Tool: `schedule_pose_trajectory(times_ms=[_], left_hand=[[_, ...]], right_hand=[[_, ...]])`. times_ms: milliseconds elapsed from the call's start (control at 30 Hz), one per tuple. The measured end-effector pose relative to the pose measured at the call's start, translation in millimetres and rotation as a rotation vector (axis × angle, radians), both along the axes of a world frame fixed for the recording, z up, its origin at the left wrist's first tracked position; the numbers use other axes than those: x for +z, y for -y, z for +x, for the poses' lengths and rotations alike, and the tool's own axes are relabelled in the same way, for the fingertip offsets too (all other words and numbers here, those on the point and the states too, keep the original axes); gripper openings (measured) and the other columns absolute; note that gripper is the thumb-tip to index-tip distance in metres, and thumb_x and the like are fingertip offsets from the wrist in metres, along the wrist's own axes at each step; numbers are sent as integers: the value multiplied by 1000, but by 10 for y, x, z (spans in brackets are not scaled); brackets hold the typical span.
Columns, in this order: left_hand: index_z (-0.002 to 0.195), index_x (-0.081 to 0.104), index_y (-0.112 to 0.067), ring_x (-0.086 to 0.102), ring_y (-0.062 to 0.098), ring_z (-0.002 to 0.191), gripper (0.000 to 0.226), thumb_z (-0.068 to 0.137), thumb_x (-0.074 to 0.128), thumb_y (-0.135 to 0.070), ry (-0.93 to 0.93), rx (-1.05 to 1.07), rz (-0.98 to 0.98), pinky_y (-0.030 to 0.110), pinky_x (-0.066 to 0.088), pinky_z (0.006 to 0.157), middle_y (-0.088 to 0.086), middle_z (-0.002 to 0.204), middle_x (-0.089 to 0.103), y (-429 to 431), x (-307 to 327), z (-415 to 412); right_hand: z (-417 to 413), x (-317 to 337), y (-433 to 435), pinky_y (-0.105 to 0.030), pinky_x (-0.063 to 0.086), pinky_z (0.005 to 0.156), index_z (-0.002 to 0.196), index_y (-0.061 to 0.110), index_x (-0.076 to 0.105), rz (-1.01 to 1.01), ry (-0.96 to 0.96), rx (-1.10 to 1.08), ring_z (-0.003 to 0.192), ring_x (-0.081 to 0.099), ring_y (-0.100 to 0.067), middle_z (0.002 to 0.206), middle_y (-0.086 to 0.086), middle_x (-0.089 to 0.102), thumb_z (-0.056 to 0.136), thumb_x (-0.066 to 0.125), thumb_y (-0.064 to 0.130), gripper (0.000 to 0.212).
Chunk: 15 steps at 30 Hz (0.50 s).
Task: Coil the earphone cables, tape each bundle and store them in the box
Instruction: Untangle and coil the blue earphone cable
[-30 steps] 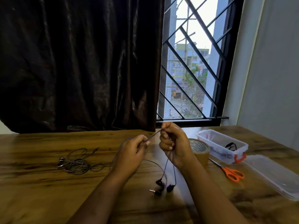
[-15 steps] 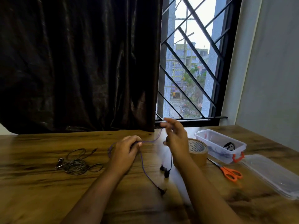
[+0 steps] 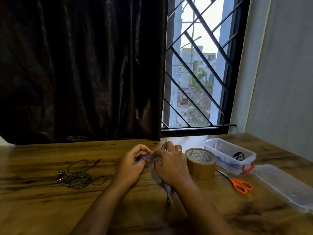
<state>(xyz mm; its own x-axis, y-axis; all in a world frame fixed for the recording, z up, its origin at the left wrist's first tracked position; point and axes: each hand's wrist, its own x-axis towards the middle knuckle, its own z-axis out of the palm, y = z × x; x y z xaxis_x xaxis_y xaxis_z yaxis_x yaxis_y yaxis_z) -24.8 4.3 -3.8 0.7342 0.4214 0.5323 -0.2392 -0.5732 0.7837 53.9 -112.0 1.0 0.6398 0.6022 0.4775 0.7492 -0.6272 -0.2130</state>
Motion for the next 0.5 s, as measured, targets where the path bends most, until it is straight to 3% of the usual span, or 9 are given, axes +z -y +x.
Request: schedule_pose_trajectory(times_ms=[100, 167, 300, 400, 500], left_hand=[[85, 60, -25, 63, -1, 87, 31, 92, 48, 3, 30, 43, 16, 13, 47, 72, -9, 89, 66, 6, -45, 0], [86, 61, -26, 64, 6, 83, 29, 96, 45, -4, 97, 92, -29, 24, 50, 73, -6, 88, 67, 0, -62, 3], [83, 57, -20, 61, 20, 77, 30, 101, 34, -13, 311, 214, -391, 30, 50, 69, 4, 82, 64, 2, 25, -15], [81, 51, -19, 55, 16, 66, 32, 103, 29, -23, 470, 298, -687, 28, 46, 64, 4, 72, 55, -124, 123, -100], [78, 51, -19, 51, 13, 68, 32, 103, 31, -19, 460, 348, -609, 31, 42, 68, 2, 74, 53, -252, 127, -153]], right_hand=[[72, -24, -8, -39, 40, 91, 113, 28, 64, 43, -35, 6, 116, 41, -26, 123, -1, 48, 95, 44, 39, 29], [132, -47, -4, -38, 40, 90, 111, 27, 66, 113, -128, 13, 112, 44, -26, 119, -1, 51, 96, 45, 40, 29], [191, -83, 47, -38, 46, 85, 106, 18, 64, 172, -308, 44, 102, 56, -25, 108, -3, 58, 100, 40, 34, 29], [176, -92, 88, -39, 50, 83, 108, 14, 61, 119, -242, -21, 96, 58, -22, 107, -5, 60, 100, 42, 29, 25], [116, -96, 107, -39, 49, 90, 125, 18, 51, 87, -185, -64, 108, 54, -24, 123, -4, 51, 91, 53, 15, 34]])
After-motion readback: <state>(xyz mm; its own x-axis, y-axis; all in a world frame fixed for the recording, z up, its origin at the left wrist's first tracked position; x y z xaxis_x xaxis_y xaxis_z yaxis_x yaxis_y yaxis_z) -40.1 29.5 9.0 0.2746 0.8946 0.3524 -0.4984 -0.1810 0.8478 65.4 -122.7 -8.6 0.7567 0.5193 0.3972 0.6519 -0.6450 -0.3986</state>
